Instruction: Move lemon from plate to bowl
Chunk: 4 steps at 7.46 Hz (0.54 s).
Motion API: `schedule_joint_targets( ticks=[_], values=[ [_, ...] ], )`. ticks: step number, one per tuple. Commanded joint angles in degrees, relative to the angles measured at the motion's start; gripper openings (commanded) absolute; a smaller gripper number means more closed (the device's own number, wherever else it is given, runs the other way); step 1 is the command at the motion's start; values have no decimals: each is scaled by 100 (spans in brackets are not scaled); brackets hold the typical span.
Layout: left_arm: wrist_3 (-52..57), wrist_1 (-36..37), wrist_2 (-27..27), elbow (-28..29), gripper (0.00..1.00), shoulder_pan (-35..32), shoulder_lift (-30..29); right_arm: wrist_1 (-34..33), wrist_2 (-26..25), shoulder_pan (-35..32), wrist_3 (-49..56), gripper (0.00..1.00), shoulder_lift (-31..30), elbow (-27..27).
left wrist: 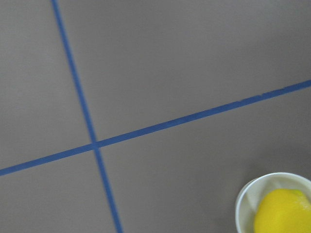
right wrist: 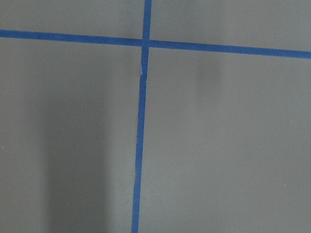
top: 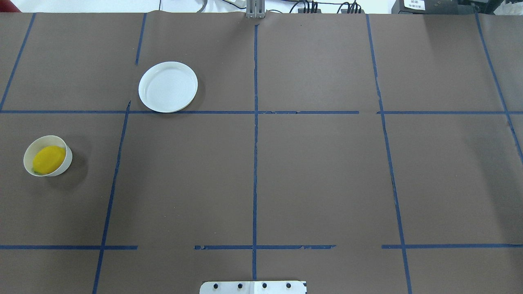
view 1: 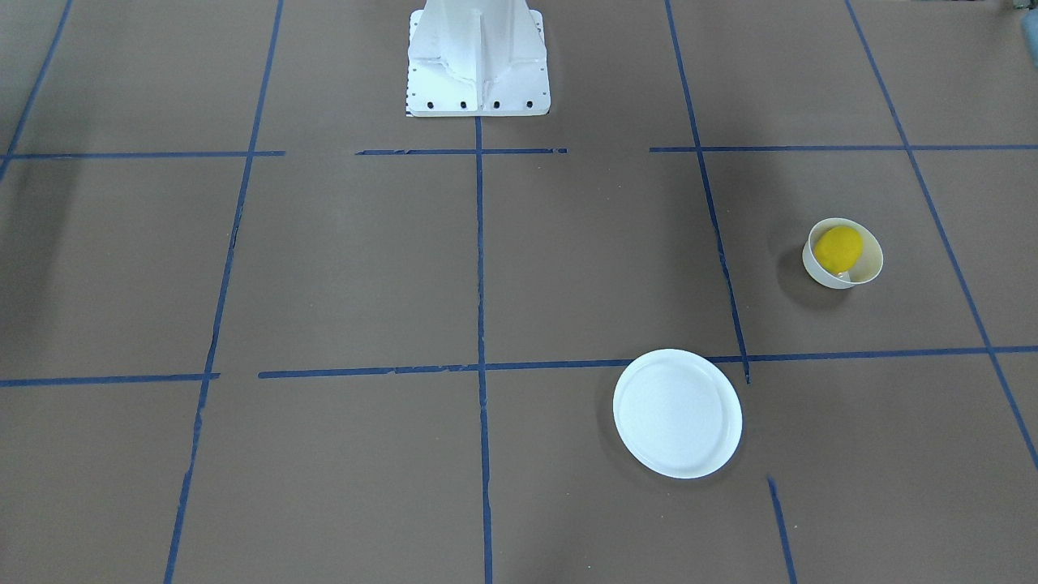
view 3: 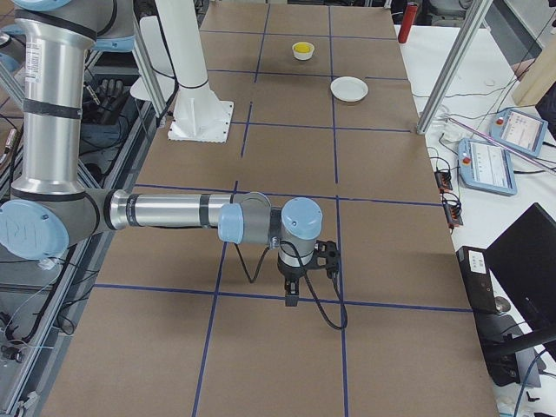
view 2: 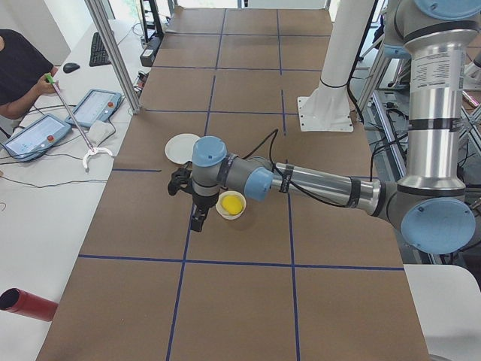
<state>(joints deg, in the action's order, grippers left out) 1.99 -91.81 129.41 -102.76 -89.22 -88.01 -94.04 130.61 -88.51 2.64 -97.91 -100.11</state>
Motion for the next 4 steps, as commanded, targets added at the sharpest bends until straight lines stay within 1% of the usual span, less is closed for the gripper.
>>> schedule_joint_targets(
  ticks=[1,2,3,4],
  values=[
    [407,1354,23,2,100,-614,-251,0,0,0,0,100,0,0],
    [398,1376,49,2,100,-615,-199,0,0,0,0,100,0,0],
    [407,1333,206,202,100,-615,-173,0,0,0,0,100,0,0],
    [407,1280,268,135,100,-615,89,0,0,0,0,100,0,0]
  ],
)
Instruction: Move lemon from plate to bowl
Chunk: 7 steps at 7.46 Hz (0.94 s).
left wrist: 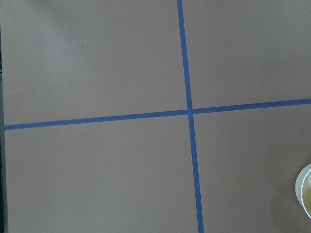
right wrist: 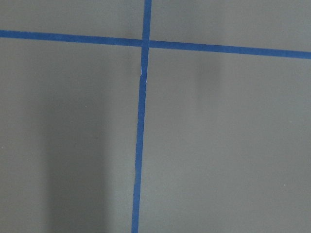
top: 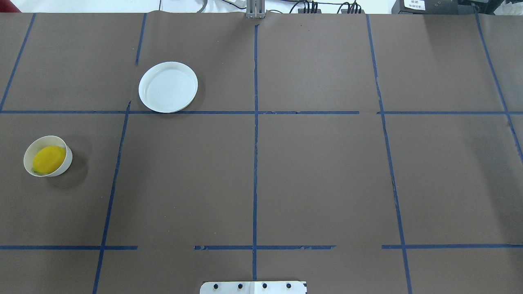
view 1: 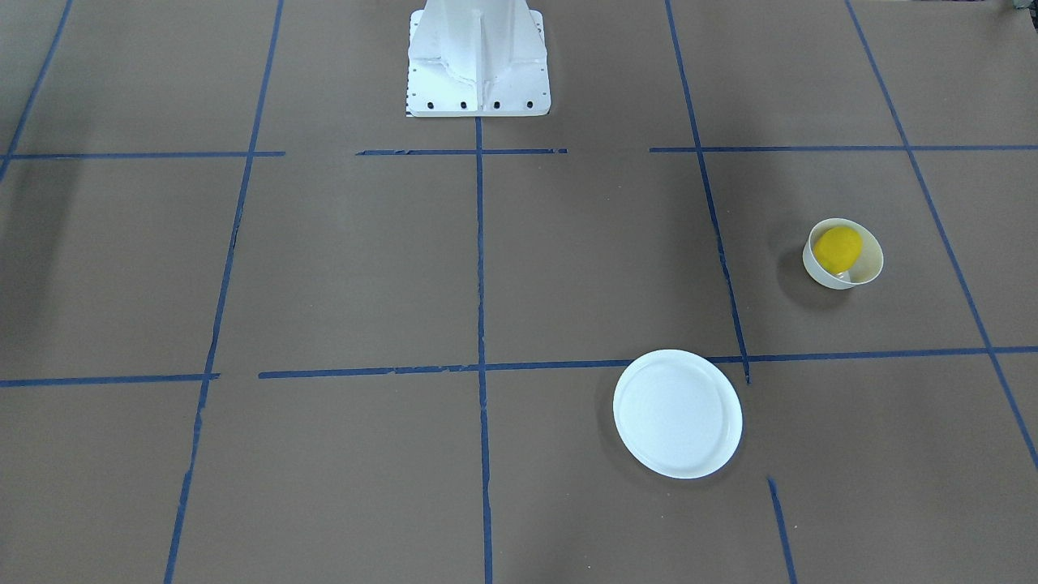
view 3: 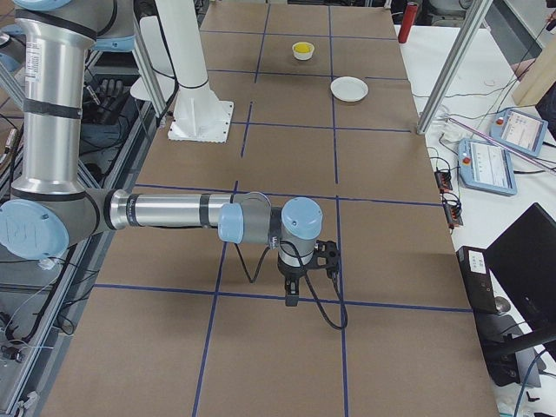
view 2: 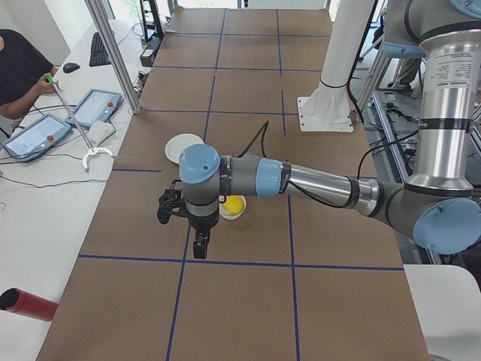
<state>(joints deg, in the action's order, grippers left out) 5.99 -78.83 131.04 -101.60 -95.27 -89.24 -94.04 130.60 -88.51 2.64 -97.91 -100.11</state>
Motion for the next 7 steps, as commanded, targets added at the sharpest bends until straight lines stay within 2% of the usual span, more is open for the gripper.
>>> schedule_joint_targets(
  ticks=[1,2,7],
  values=[
    [-10,-9,472,114,100,-9,231,0,0,0,0,100,0,0],
    [-1,-44,710,97,100,-1,370,0,0,0,0,100,0,0],
    [-1,-238,643,-8,100,26,310,0,0,0,0,100,0,0]
  ],
)
